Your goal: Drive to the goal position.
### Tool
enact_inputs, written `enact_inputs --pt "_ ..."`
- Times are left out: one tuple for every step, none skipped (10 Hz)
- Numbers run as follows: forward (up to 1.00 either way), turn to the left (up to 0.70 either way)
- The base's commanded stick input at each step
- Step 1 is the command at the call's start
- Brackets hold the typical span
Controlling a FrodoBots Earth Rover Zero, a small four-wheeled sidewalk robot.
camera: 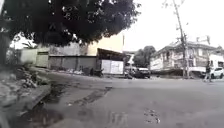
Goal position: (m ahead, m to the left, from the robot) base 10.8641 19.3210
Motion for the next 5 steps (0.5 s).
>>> enact_inputs --pt "1.00 0.06" --pt "1.00 0.04" --pt "1.00 0.03" --pt "1.00 0.05" --pt "1.00 0.22"
